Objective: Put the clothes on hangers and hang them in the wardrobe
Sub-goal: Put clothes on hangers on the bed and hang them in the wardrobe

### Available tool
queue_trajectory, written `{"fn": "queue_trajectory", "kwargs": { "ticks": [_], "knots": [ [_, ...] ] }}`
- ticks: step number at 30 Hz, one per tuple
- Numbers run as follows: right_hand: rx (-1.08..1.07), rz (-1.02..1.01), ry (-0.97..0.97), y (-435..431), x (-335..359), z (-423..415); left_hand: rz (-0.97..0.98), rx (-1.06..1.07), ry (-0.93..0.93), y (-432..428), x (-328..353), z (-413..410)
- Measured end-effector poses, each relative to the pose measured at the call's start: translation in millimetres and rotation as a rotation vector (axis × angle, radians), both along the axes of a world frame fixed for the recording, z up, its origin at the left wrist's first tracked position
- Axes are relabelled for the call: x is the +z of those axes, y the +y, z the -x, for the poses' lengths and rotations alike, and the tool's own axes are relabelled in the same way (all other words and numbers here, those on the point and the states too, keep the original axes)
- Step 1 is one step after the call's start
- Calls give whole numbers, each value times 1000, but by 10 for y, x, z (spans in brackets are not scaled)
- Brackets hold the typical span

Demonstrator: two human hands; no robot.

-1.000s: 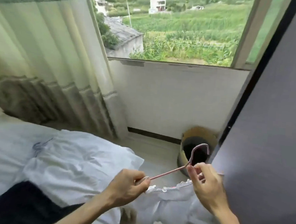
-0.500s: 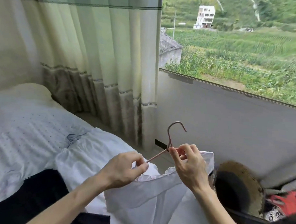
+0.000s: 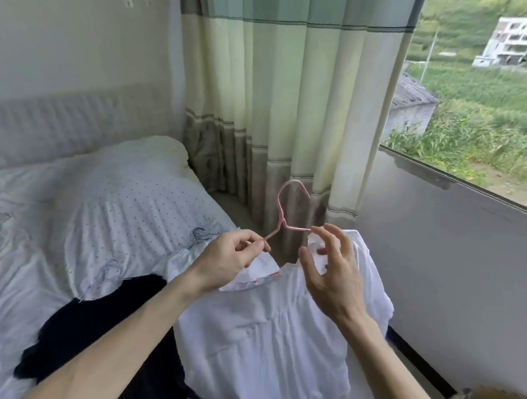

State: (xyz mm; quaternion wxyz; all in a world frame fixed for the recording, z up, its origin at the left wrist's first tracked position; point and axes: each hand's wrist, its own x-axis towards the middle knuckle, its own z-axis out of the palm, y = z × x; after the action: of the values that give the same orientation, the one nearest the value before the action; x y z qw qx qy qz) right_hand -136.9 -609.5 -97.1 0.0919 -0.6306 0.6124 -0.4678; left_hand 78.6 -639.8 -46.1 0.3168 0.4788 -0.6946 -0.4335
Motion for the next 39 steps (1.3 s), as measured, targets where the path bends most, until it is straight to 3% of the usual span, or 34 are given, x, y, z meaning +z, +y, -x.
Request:
{"fn": "queue_trajectory", "kwargs": {
  "ticks": [3, 10, 16, 29, 39],
  "knots": [
    [33, -49, 0, -122, -218, 0, 67, 79, -137, -230, 20, -192],
    [89, -399, 189, -276, -793, -215, 138, 384, -342, -893, -244, -606],
    [152, -663, 331, -694, -1342, -526, 147, 430, -502, -1899, -442, -1142],
    [252, -1199, 509, -1817, -3026, -1563, -282, 295, -460, -4180, -2520, -2216],
    [237, -1317, 613, -2120, -3881, -1853, -342, 336, -785, -5175, -4100, -2659]
  ]
}}
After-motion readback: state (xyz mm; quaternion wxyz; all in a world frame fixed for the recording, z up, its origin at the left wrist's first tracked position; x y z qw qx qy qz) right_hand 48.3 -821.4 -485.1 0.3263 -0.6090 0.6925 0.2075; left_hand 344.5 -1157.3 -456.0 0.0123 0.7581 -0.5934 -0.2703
